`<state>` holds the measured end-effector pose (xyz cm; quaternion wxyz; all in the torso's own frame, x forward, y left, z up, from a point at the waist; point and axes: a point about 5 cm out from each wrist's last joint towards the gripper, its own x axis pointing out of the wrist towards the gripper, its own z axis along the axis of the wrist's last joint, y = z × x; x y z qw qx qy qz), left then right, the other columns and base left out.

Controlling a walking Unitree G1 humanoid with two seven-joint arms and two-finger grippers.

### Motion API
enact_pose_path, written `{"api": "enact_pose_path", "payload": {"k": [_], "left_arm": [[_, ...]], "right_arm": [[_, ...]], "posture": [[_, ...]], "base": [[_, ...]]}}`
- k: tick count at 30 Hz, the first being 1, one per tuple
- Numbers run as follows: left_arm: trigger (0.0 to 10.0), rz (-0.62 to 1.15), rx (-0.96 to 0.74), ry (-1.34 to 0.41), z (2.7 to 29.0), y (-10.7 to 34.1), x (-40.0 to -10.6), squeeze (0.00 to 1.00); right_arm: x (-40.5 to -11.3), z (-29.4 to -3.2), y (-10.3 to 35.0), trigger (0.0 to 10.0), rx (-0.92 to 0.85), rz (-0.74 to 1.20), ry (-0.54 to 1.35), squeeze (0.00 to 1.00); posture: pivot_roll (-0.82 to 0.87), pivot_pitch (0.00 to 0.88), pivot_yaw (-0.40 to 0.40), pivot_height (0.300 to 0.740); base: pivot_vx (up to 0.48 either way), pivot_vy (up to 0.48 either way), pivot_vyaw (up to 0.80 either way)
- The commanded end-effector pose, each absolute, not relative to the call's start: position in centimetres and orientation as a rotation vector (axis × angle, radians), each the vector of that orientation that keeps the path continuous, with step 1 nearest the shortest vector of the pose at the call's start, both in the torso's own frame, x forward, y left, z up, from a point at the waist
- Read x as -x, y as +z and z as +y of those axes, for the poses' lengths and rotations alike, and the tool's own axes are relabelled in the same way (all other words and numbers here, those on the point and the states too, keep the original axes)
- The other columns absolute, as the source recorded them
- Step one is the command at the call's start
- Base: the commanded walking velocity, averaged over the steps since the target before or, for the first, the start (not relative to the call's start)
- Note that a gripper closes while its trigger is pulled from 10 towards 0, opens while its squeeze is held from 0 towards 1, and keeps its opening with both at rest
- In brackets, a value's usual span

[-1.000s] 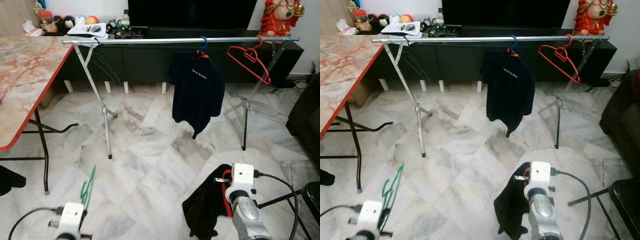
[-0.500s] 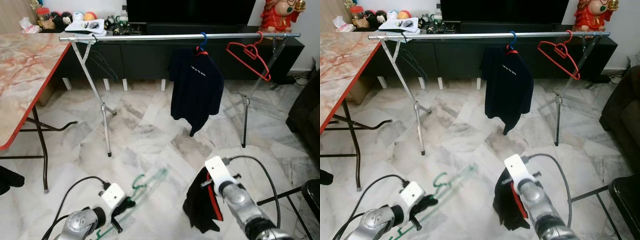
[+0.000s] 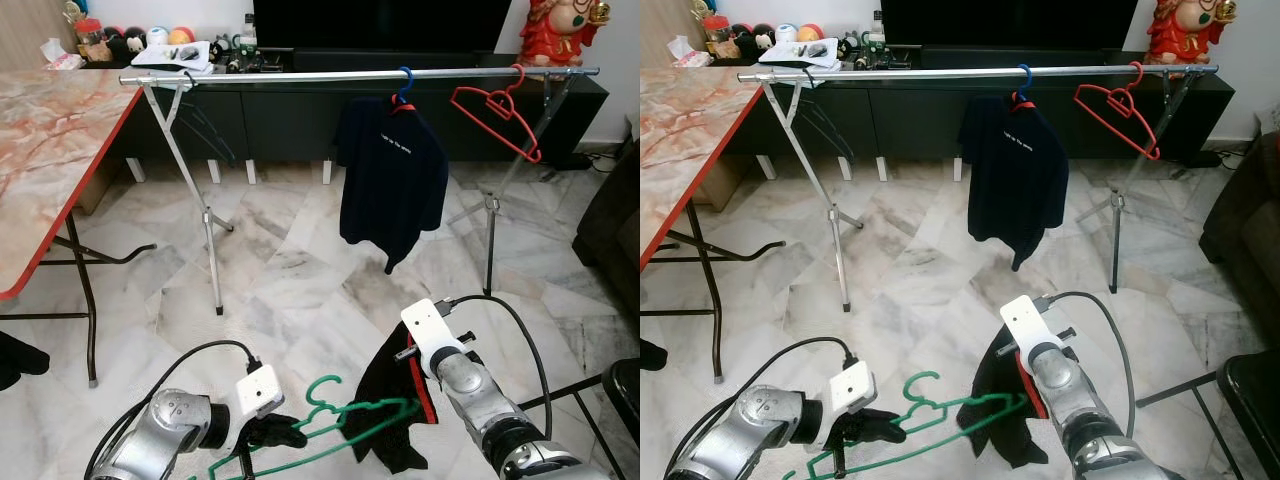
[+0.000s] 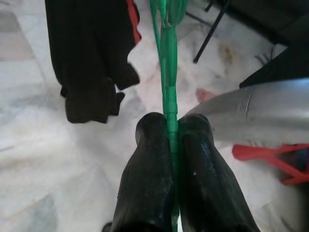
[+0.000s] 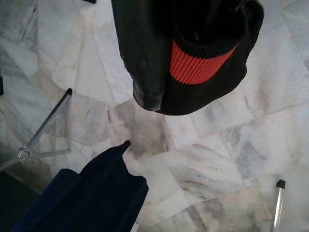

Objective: Hang hanger

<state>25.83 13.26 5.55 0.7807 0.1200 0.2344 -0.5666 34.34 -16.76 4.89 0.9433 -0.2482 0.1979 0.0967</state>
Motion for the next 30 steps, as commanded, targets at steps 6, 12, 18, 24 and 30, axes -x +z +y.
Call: {"api": "enact_pose_path", "payload": {"k": [6,12,18,24,30], "left_arm": [[10.0,0.455,-0.250,-1.126,12.7,6.5,-26.6,0.00],[10.0,0.479,-0.271,-1.066,13.4,6.2,-26.7,0.00],[10.0,0.452,-0.260,-0.977,13.7,6.2,-27.2,0.00],[10.0,0.395,-0.216,-0.920,13.3,6.7,-27.8,0.00],[10.0,0.375,-0.159,-0.915,12.9,6.9,-27.8,0.00]], "right_arm": [[-34.4,-16.8,5.0,10.0,0.474,0.406,0.180,0.00],[-34.3,-16.8,4.7,10.0,0.465,0.413,0.180,0.00],[-34.1,-16.9,4.6,10.0,0.463,0.420,0.179,0.00],[-33.7,-16.7,4.0,10.0,0.397,0.450,0.186,0.00],[-33.8,-16.2,4.0,10.0,0.186,0.461,0.159,0.00]], "posture": [[0.04,0.101,-0.012,0.740],[0.04,0.103,-0.014,0.740],[0.04,0.107,-0.017,0.740],[0.04,0.110,-0.018,0.740],[0.04,0.114,-0.019,0.740]], "base": [[0.000,0.000,0.00],[0.000,0.000,0.00],[0.000,0.000,0.00],[0.000,0.000,0.00],[0.000,0.000,0.00]]}}
